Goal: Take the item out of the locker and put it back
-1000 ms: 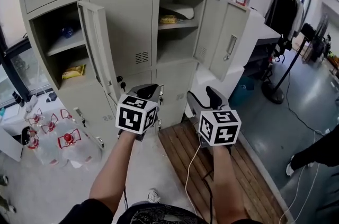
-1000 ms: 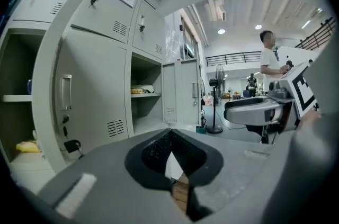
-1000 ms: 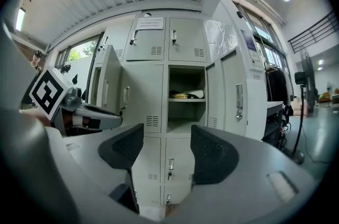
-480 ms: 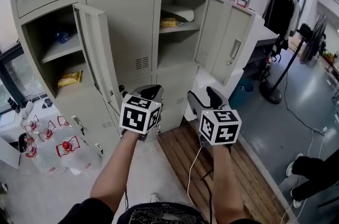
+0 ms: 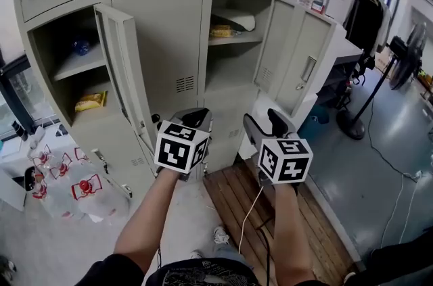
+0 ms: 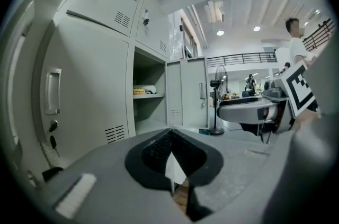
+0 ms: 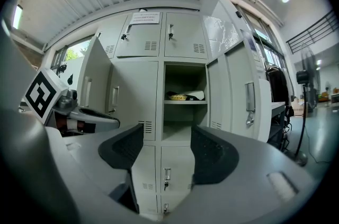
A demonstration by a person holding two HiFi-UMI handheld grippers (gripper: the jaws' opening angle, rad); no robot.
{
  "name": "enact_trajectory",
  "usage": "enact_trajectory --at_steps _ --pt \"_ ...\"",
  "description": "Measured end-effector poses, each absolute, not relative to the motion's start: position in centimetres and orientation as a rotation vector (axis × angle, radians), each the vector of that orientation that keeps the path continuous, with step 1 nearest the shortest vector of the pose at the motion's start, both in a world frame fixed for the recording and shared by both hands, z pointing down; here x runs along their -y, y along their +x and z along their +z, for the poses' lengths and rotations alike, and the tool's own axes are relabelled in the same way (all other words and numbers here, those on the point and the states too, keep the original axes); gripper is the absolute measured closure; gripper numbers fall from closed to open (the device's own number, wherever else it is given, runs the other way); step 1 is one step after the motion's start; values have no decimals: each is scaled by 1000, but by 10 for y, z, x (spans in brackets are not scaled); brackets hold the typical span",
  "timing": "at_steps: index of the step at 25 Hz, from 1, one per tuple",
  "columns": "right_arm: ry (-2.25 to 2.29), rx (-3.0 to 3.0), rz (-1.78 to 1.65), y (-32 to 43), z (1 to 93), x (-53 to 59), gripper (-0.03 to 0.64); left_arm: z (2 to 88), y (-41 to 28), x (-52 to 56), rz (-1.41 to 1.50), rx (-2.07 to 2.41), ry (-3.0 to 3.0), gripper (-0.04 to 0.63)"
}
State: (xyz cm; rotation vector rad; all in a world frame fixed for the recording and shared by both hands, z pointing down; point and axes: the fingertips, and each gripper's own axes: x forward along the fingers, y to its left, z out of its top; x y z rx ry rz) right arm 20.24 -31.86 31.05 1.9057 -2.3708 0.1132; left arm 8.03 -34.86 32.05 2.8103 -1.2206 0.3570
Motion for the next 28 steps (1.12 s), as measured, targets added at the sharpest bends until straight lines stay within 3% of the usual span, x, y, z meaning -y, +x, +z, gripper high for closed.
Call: enact_trajectory --at_steps 17,28 --pt "1701 2553 17 224 278 476 313 296 97 465 325 1484 2704 594" --pt "1528 2670 -55 215 253 564 331 277 68 516 298 1719 2573 595"
